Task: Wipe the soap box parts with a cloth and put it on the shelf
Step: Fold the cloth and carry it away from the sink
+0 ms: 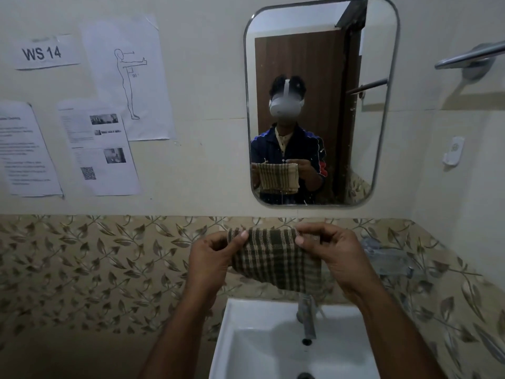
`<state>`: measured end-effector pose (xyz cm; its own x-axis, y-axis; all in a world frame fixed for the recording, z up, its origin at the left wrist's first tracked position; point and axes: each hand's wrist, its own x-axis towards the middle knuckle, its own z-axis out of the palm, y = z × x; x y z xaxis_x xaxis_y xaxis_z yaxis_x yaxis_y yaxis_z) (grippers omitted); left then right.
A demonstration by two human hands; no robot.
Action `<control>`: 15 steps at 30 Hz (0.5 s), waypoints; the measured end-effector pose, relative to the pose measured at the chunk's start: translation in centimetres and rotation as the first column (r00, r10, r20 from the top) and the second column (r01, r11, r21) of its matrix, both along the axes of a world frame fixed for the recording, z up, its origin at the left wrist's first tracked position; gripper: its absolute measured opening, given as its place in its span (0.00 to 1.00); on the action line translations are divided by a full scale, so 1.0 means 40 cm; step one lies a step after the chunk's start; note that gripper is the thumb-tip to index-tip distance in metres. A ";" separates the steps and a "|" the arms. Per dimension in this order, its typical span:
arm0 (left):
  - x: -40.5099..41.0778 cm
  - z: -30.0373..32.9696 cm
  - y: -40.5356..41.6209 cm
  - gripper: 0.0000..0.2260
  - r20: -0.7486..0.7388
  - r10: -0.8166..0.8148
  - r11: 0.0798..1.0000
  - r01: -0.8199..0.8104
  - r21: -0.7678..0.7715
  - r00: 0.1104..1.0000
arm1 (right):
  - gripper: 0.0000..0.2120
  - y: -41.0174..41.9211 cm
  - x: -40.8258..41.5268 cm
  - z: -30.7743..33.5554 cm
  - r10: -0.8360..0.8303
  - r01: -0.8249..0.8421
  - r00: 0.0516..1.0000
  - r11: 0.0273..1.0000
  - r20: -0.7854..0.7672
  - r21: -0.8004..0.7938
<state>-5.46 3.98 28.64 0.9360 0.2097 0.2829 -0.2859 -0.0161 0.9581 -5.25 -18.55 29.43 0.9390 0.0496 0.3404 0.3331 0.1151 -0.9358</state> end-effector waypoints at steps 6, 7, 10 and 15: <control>-0.005 0.007 0.028 0.06 0.054 -0.099 0.995 0.098 0.021 0.994 | 0.26 -0.022 0.011 0.013 -0.011 0.056 0.992 0.933 0.128 -0.356; -0.004 0.006 0.029 0.06 0.062 -0.111 0.994 0.110 0.017 0.992 | 0.27 -0.026 0.011 0.016 -0.035 0.093 0.988 0.912 0.151 -0.399; 0.007 -0.001 0.030 0.08 0.115 -0.032 0.999 0.033 -0.012 0.993 | 0.23 -0.032 0.007 0.027 -0.064 0.179 0.971 0.837 0.231 -0.517; 0.009 -0.008 0.019 0.09 0.175 -0.001 1.000 -0.002 0.017 0.985 | 0.06 -0.028 0.014 0.018 -0.091 0.278 0.941 0.760 0.327 -0.588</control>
<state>-5.12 4.75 28.30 0.8715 0.2040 0.4459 -0.4492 -0.0324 0.8928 -4.69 -19.66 30.13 0.8305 0.1715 0.5300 0.5281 -0.5451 -0.6511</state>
